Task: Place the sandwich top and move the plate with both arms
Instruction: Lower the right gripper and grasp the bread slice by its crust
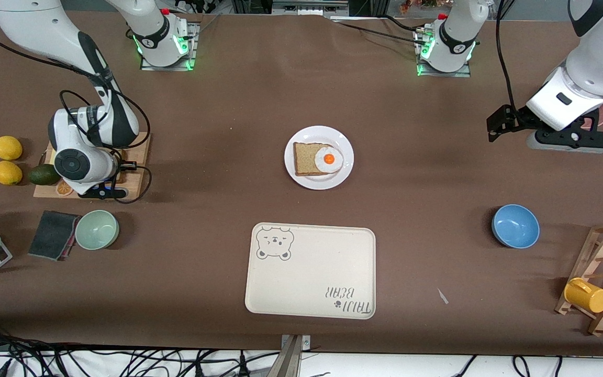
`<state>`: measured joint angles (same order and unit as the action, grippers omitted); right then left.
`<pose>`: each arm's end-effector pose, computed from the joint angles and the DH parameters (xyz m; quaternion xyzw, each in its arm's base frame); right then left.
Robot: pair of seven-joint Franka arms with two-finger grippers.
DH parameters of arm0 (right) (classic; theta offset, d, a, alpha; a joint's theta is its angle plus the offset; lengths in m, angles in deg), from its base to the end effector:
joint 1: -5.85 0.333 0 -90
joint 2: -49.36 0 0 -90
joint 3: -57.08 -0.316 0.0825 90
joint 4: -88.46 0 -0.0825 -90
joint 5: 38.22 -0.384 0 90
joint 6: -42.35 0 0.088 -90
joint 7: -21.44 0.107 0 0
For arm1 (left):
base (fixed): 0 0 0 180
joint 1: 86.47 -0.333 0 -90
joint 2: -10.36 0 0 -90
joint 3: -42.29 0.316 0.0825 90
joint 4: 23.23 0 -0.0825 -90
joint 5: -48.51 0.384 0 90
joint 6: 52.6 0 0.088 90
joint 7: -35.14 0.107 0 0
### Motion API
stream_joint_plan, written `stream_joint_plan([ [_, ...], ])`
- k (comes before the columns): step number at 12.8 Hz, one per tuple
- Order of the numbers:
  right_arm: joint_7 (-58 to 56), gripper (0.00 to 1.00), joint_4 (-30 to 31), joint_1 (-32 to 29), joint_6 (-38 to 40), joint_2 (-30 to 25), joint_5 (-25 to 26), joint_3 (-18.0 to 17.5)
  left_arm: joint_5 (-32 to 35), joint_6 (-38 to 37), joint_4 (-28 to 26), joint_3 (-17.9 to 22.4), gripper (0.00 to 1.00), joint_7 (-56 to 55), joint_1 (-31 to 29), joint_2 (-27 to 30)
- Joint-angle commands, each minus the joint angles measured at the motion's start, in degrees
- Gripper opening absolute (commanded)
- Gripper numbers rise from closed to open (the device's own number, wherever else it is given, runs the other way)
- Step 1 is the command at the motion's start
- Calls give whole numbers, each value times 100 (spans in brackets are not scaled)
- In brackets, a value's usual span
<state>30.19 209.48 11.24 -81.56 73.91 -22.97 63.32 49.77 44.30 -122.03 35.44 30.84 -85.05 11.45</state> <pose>0.5352 -0.0198 0.1868 0.9753 0.0123 -0.1781 0.1298 0.5490 -0.0782 0.5725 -0.9993 0.0360 0.0058 0.0127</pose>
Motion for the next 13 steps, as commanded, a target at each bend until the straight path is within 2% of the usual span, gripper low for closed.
stream_joint_plan([
  [1,135,39,10,-11,-71,59,128,-26,138,-92,89,-36,100,-1,-19,-12],
  [7,126,2,10,-20,-62,77,128,-26,130,-92,98,-53,100,-1,-10,-12],
  [13,56,0,-183,-37,148,59,128,-26,191,-109,159,-124,100,-9,87,-293],
])
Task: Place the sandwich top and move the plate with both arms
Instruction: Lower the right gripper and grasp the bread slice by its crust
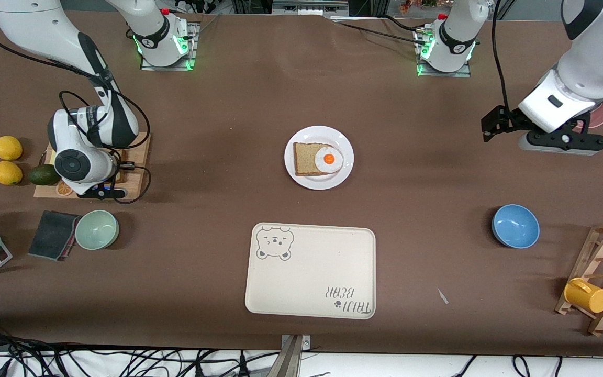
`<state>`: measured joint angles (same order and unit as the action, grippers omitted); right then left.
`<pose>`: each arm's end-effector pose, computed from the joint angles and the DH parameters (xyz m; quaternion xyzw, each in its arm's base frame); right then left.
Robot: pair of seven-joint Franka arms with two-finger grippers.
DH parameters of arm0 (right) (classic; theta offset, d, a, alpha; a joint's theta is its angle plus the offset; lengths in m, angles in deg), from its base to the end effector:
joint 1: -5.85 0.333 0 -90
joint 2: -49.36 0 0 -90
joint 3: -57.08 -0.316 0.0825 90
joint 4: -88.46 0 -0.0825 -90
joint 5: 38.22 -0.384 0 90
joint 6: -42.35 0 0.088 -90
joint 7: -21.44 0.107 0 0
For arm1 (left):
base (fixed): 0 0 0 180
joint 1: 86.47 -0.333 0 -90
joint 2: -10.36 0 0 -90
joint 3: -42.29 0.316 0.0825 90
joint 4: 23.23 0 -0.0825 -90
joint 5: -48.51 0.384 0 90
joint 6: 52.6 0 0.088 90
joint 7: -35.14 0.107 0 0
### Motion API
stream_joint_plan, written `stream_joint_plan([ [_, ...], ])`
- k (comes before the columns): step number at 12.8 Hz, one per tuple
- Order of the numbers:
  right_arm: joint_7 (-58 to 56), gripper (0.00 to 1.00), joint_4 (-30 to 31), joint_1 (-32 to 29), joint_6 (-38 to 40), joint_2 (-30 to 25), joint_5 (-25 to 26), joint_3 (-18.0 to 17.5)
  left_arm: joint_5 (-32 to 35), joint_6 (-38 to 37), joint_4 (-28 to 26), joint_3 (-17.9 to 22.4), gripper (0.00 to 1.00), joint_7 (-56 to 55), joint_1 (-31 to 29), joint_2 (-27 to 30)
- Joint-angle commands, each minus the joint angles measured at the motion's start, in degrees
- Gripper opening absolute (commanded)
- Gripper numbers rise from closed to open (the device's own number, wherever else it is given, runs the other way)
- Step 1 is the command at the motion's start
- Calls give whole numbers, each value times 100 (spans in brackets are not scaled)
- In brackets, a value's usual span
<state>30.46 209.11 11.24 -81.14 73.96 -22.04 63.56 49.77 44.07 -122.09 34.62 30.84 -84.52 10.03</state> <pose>0.5368 -0.0229 0.1884 0.9743 0.0130 -0.1783 0.1372 0.5523 -0.0913 0.5579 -0.9986 0.0479 0.0205 0.0131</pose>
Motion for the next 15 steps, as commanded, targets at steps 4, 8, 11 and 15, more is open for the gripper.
stream_joint_plan([
  [4,20,0,-884,15,1387,27,-35,-129,226,-95,235,-33,100,8,-28,-160],
  [8,81,0,-1402,33,2432,-122,-62,-497,218,-201,235,-34,100,17,-37,-151],
  [11,134,0,-2051,33,3390,-210,-97,-1067,218,-209,235,-33,100,26,-46,-151],
  [15,791,0,-2555,646,3982,-193,-106,-1368,218,-253,226,-42,100,26,-20,-142],
])
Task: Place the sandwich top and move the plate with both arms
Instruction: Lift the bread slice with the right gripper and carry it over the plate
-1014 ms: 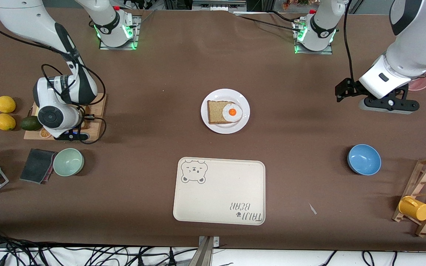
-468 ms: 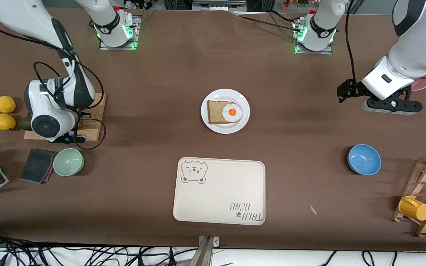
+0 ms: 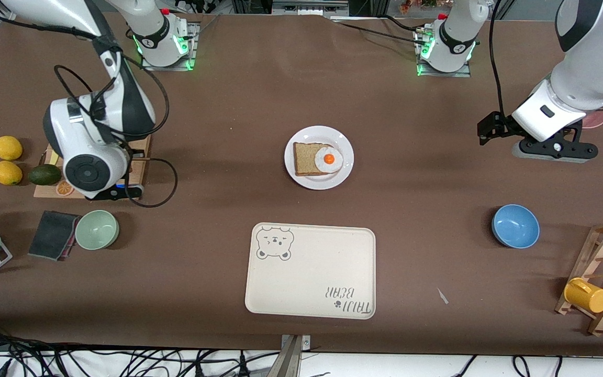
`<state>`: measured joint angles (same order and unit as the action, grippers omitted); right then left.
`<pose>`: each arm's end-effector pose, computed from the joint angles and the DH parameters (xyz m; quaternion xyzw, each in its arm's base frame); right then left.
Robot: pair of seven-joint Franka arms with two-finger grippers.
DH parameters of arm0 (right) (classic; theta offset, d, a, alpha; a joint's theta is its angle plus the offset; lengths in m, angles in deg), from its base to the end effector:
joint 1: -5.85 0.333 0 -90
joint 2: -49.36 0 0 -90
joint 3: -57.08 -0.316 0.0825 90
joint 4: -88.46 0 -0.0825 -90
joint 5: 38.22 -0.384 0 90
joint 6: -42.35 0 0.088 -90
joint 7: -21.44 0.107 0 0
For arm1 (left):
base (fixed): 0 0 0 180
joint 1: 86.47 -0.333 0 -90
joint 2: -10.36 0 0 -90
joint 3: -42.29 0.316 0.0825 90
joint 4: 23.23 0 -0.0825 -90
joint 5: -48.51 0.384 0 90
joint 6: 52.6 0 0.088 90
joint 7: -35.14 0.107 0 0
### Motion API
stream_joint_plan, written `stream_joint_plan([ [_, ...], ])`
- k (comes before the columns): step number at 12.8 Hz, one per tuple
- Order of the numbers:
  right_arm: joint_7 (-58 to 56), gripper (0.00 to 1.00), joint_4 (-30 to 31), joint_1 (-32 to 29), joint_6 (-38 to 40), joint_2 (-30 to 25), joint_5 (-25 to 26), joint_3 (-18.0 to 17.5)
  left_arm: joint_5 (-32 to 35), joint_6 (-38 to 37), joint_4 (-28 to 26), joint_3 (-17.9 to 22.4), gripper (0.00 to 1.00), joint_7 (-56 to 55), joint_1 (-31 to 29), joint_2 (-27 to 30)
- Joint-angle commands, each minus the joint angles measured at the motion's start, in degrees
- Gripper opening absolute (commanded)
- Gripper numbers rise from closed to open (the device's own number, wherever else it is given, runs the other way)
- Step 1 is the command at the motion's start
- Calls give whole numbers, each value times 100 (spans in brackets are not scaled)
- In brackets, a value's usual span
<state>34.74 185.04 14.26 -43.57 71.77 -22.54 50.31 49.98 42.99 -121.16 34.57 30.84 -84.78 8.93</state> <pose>0.5786 0.1193 0.3458 0.9523 0.0470 -0.2447 0.1762 0.5563 -0.0889 0.5534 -0.9983 0.0463 0.0312 0.0149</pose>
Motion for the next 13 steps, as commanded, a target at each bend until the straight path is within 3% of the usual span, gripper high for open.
stream_joint_plan([
  [1,531,0,-174,572,225,26,-64,-53,196,-154,134,-36,100,17,24,-32],
  [5,1119,0,-481,1337,216,157,-801,-53,196,-155,134,-36,100,25,24,-32],
  [13,2492,0,-2149,3165,-20,1439,-1119,-44,188,-163,134,-36,100,26,41,-24],
])
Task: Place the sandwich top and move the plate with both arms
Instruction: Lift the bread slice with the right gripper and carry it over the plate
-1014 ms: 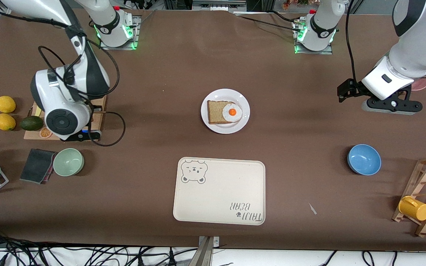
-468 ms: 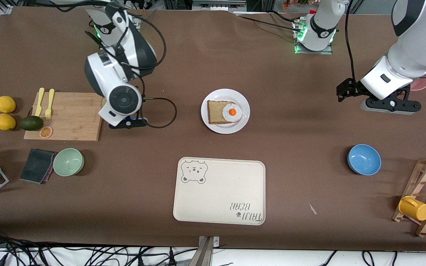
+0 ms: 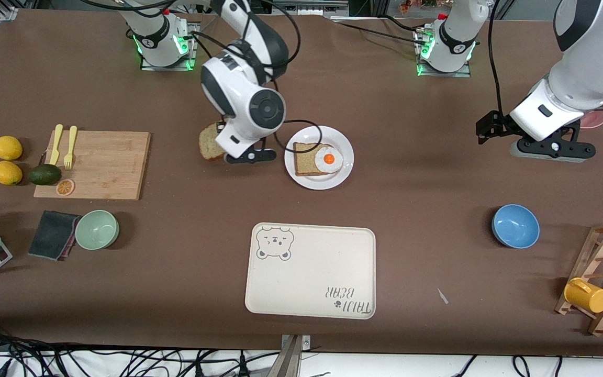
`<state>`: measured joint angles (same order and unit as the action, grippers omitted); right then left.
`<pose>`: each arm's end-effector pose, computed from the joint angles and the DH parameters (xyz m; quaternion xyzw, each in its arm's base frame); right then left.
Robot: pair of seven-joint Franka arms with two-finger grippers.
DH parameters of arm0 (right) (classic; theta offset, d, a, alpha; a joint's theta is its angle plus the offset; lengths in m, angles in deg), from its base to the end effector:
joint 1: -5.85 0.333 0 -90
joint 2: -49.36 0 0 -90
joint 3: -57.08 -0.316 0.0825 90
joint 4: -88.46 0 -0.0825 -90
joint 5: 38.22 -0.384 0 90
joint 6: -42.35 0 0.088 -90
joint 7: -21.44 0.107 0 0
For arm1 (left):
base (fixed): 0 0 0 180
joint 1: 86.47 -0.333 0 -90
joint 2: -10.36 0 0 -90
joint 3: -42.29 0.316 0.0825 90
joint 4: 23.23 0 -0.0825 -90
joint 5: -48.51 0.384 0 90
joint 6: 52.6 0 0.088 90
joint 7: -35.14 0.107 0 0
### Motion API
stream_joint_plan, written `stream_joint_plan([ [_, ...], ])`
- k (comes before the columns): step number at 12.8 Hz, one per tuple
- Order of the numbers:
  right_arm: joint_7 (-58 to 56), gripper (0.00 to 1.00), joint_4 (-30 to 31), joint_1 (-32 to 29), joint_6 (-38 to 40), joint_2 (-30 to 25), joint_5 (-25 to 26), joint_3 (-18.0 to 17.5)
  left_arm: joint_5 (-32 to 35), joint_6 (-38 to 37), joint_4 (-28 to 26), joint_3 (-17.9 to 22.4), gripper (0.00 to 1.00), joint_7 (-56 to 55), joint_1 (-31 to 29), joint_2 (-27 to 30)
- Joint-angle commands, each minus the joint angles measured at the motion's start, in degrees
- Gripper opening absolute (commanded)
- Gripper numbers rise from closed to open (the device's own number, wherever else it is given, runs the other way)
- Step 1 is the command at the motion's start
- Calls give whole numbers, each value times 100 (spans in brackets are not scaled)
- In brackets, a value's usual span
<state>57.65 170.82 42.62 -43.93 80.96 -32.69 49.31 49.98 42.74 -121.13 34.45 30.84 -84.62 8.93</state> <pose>0.4794 0.4372 0.3451 0.9684 0.0776 -0.1733 0.1614 0.5555 -0.0915 0.5533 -0.9982 0.0487 0.0331 0.0152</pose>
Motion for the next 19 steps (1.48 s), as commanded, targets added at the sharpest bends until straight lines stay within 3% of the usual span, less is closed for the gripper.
stream_joint_plan([
  [1,324,0,-965,427,-115,714,-166,57,188,-138,131,-25,100,25,26,-24],
  [5,517,0,-1143,753,-836,1031,-281,48,179,-138,140,-33,100,-45,35,-24],
  [13,676,0,-1363,1122,-1610,1155,-289,48,179,-138,140,-86,100,-63,35,-24],
  [19,991,0,-1363,1157,-2313,1313,-763,39,179,-138,157,-86,100,-54,26,-33],
])
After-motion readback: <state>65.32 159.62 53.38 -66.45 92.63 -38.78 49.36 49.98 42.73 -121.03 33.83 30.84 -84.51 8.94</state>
